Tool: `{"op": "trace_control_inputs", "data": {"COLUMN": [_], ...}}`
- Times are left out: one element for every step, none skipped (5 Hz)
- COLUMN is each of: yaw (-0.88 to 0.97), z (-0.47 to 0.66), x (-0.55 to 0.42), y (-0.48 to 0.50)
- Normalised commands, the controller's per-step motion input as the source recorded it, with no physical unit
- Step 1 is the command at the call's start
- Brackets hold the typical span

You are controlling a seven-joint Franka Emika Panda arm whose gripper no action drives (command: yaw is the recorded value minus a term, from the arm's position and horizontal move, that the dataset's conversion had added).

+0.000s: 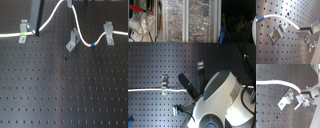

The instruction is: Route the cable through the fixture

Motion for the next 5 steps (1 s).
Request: {"op": "trace_control_inputs", "data": {"yaw": [-0.71, -0.66, -0.51, -0.30, 0.03], "z": [0.05, 0.10, 0.26, 0.03, 0.51], "x": [0.026, 0.018, 0.001, 0.000, -0.107], "y": [-0.019, -0.017, 0.000, 0.000, -0.136]}}
